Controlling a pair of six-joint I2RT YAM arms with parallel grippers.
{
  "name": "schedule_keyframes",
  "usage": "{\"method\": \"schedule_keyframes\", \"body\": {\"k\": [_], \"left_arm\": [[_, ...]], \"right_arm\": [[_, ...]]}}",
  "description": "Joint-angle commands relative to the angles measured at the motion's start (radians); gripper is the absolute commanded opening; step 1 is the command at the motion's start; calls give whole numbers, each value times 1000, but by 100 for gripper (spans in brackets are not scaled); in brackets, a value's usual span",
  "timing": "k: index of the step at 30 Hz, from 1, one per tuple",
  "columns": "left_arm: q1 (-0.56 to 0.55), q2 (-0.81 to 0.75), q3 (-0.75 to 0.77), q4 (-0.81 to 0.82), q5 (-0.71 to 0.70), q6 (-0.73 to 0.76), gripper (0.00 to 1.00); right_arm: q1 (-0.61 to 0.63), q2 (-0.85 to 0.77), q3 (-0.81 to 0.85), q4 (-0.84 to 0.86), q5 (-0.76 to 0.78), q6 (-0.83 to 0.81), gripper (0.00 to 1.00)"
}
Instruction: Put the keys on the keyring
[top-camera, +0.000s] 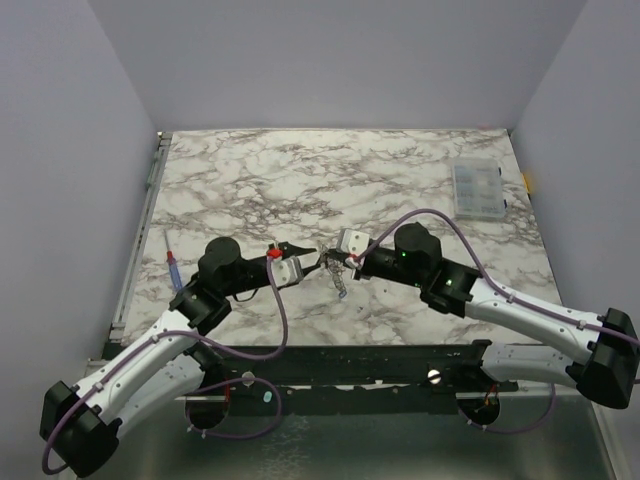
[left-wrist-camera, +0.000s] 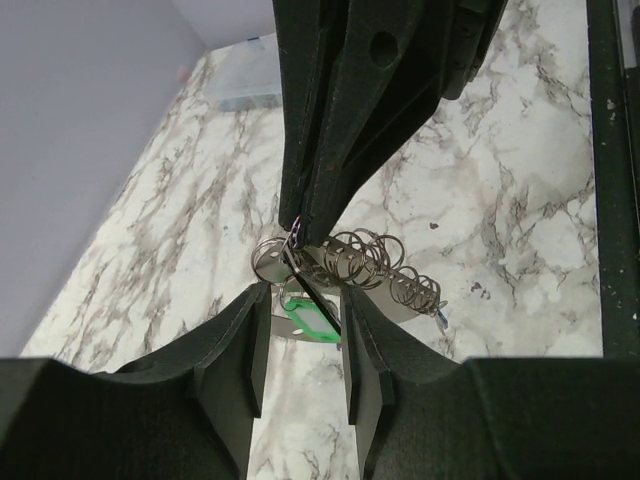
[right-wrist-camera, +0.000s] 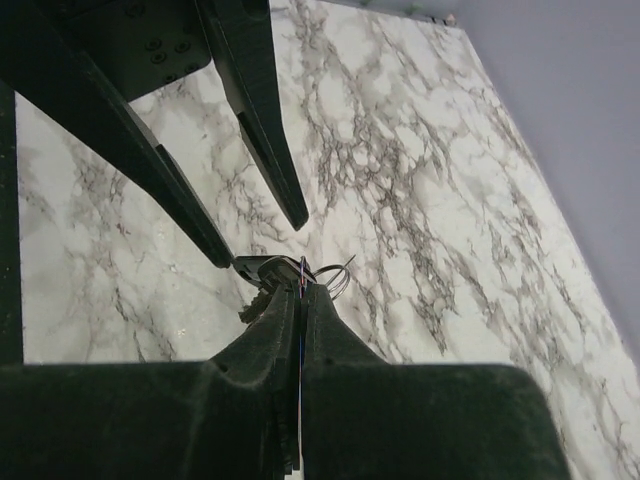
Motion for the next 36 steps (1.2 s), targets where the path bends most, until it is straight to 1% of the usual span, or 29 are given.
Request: {"method": "schedule_keyframes", "body": {"k": [1, 6, 14, 17, 21, 27, 28, 31, 36], "left_arm": [[-5, 40, 82, -123, 55, 58, 38], [-9, 75, 119, -144, 66, 68, 36], [-36, 144, 177, -233, 79, 118, 31], [-53, 163, 176, -241, 78, 131, 31], [-71, 166, 165, -241, 78, 156, 29], [-84, 153, 154, -240, 47, 180, 22], [-86, 151, 152, -241, 46, 184, 19], [-89, 150, 149, -240, 31, 190, 1], [-91, 141, 140, -240, 8, 196, 0]], "right_arm": [[0, -2, 64, -105, 86, 45, 1], [0, 30, 91, -173, 96, 47, 1], [1, 37, 99, -219, -16, 17, 1], [1, 30, 95, -216, -61, 10, 1], [1, 26, 99, -221, -80, 5, 1], [1, 18, 97, -213, -99, 4, 1], [1, 16, 96, -211, -101, 4, 1], [1, 10, 93, -206, -107, 4, 1], [1, -34, 70, -168, -124, 12, 1]]}}
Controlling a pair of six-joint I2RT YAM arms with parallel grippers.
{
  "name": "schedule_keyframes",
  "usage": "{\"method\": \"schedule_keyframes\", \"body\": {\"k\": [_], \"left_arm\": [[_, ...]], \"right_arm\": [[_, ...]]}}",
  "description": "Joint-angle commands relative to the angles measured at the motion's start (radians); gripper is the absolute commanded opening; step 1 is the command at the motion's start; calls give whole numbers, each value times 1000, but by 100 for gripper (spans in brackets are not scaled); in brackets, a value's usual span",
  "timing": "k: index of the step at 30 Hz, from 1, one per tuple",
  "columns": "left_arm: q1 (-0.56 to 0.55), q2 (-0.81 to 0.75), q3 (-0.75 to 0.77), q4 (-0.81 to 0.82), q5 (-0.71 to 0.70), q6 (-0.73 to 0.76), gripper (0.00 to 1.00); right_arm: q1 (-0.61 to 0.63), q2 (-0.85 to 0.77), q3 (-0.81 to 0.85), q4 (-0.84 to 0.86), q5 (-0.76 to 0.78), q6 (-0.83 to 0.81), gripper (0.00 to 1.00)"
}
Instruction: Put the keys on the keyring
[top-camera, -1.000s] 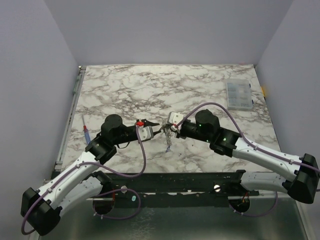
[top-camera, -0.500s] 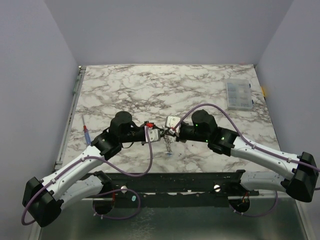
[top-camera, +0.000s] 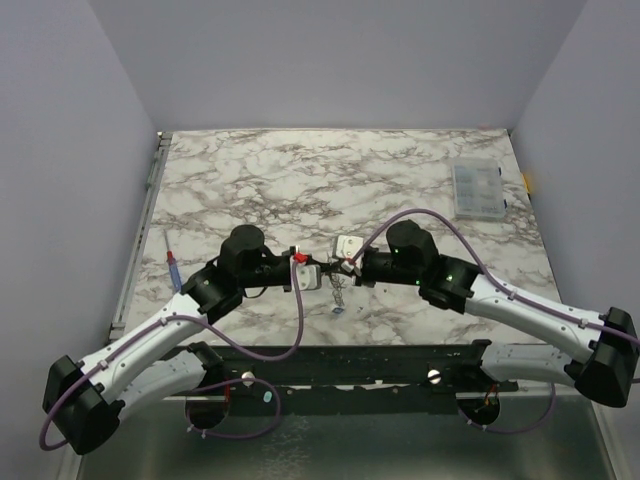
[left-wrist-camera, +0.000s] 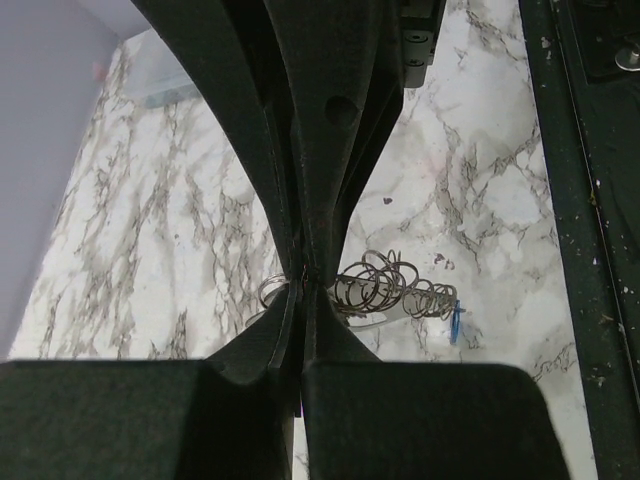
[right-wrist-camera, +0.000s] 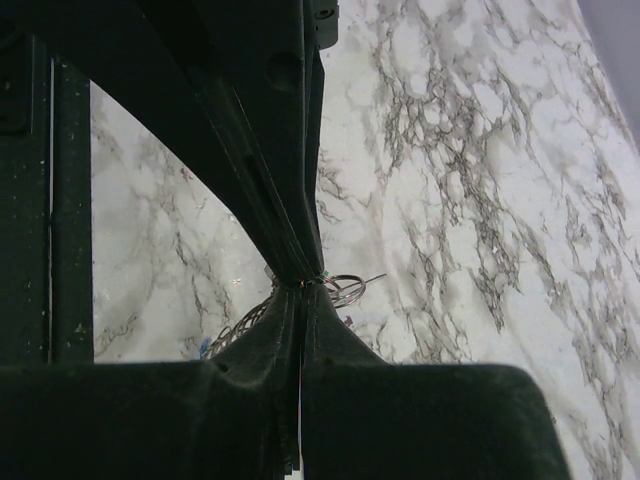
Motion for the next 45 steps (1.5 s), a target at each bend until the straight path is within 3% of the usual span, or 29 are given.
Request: {"method": "schedule_keyframes", "body": {"k": [1, 6, 12, 41, 42, 45], "left_arm": [[-6, -19, -16, -6, -24, 21, 0], [-7, -58, -35, 55, -16, -36, 0], [-5, -133, -104, 236, 3, -154, 0], [1, -193, -152, 355, 1, -218, 0], [0, -188, -154, 356, 12, -218, 1], [0, -171, -155, 357, 40, -219, 28]], "right_arm": [[2, -70, -2, 80, -59, 4, 1], [2, -100, -37, 151, -49, 25, 1], [1, -114, -59, 203, 22, 49, 1], [2, -218, -148, 348, 15, 69, 1], [1, -216, -147, 346, 15, 70, 1], [2, -208, -142, 348, 25, 73, 1]]}}
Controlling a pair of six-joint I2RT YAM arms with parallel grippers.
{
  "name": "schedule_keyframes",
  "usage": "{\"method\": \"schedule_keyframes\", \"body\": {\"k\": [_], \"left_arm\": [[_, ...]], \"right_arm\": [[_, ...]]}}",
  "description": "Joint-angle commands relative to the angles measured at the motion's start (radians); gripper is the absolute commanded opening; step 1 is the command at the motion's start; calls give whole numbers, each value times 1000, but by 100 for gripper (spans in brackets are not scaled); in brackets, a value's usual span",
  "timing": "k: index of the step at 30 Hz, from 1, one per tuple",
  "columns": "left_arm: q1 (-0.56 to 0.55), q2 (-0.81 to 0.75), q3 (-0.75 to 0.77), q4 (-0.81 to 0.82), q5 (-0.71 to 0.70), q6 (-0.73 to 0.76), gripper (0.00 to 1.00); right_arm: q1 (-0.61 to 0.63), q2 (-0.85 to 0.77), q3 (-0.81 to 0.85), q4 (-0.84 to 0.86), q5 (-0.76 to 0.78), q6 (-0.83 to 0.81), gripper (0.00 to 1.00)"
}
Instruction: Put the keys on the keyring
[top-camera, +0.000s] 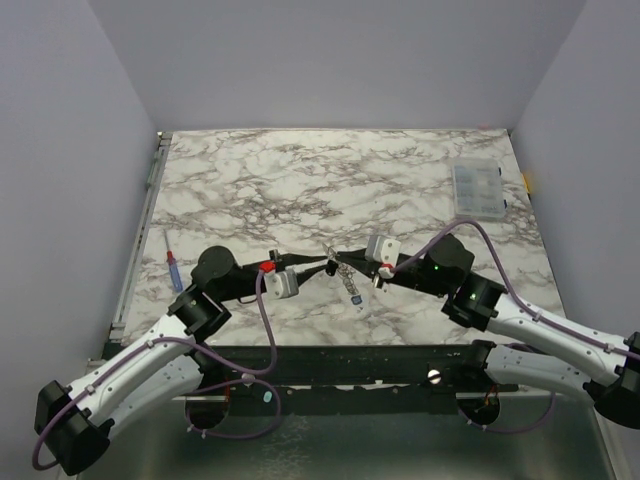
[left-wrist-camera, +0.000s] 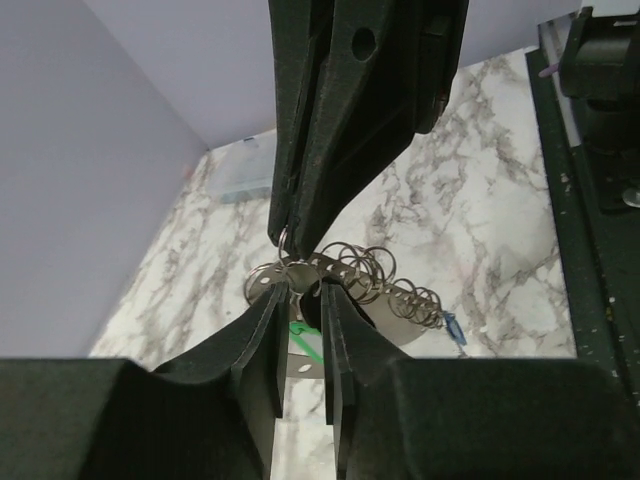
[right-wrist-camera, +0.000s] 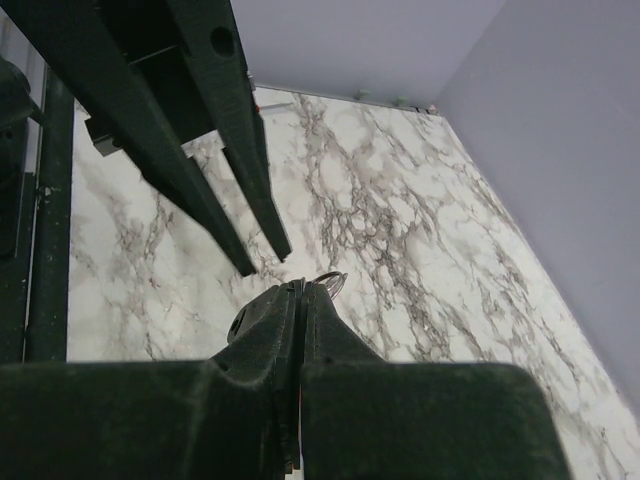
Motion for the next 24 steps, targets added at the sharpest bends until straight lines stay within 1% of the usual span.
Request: {"method": "schedule_keyframes", "body": {"k": [1, 3, 5, 9, 14, 20, 22, 24], "left_arm": [[5, 23, -16, 20, 44, -13, 32], [6, 34, -14, 22, 38, -16, 35], [5, 46, -11, 30, 22, -25, 35], [4, 74, -5, 45, -27, -55, 35], [4, 100, -2, 74, -32, -86, 34], [5, 98, -5, 85, -111, -97, 32], [4, 98, -5, 89, -115, -99, 27], [4, 99, -5, 93, -112, -101, 19]], "right_arm": [[1, 4, 9, 49, 25, 19, 1], [1, 14, 20, 46, 29, 24, 1], [1, 23, 26, 49, 27, 32, 1], [1, 41, 37, 66, 31, 52, 1], [1, 63, 49, 90, 15, 73, 1], [1, 66, 56, 114, -23, 97, 1], [2, 70, 56, 122, -39, 109, 1], [2, 74, 58, 126, -50, 114, 1]]}}
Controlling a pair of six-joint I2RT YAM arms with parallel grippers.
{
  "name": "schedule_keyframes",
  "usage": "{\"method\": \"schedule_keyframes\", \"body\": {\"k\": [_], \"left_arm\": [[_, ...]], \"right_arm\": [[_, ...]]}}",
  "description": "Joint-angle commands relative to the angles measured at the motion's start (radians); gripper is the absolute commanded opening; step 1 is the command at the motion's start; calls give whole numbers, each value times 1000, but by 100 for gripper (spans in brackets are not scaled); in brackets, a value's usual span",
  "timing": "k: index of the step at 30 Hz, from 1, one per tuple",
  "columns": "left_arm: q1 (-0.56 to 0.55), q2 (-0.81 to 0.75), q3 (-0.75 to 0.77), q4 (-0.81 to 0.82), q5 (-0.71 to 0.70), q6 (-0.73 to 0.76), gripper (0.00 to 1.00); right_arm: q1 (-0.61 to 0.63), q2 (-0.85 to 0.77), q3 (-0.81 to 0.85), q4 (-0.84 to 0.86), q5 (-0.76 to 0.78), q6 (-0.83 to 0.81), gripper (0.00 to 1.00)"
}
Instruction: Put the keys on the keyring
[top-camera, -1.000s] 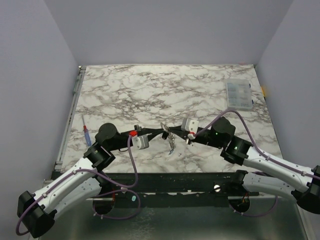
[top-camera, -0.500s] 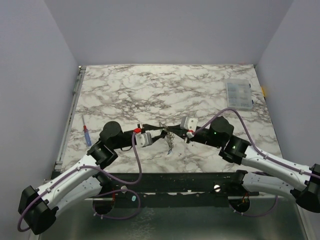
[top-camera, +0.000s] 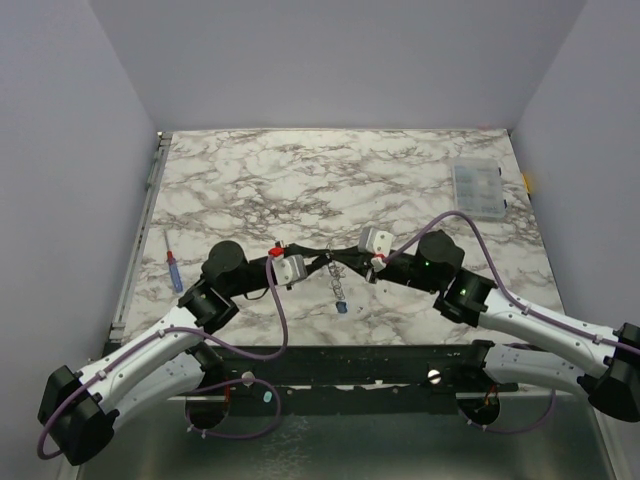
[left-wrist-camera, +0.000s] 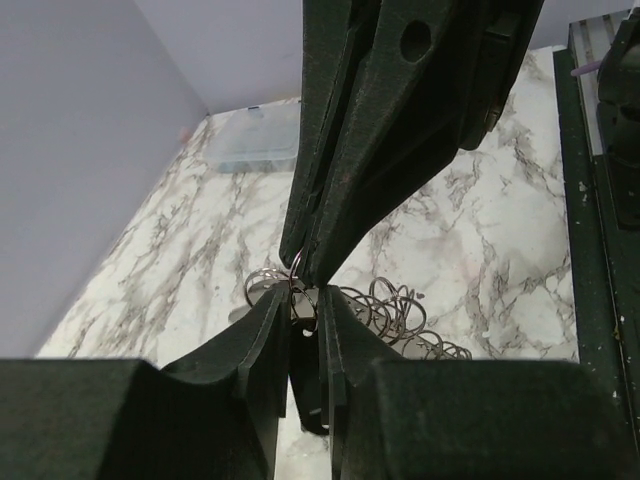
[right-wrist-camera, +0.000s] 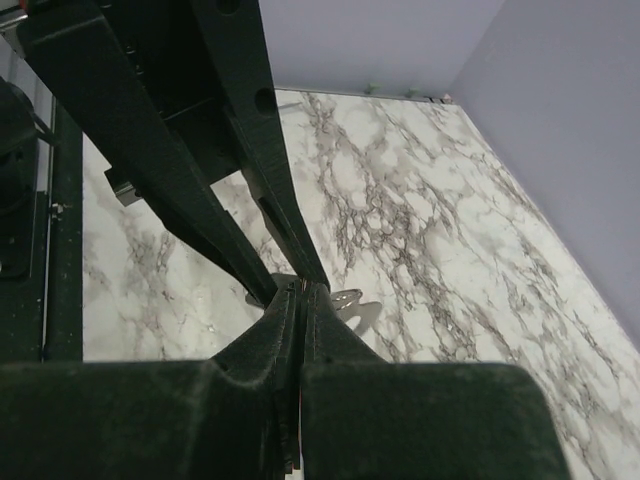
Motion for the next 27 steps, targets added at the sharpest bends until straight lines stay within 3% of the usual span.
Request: {"method": "schedule_keyframes", "body": {"k": [1, 5, 14, 20, 27], "left_arm": [[1, 2, -1, 29, -38, -21, 16], [2, -1, -1, 31, -35, -20, 0], [2, -31, -7, 28, 1, -18, 0], [3, -34, 14, -47, 31, 21, 0], [3, -21, 48, -175, -31, 106, 0]], "right_arm": [[2, 7, 47, 78, -58, 38, 1], [2, 1, 43, 83, -76, 46, 1], [1, -24, 34, 24, -62, 21, 2], [2, -18, 60, -66, -1, -6, 32], [2, 10, 155, -269, 21, -61, 48]]}}
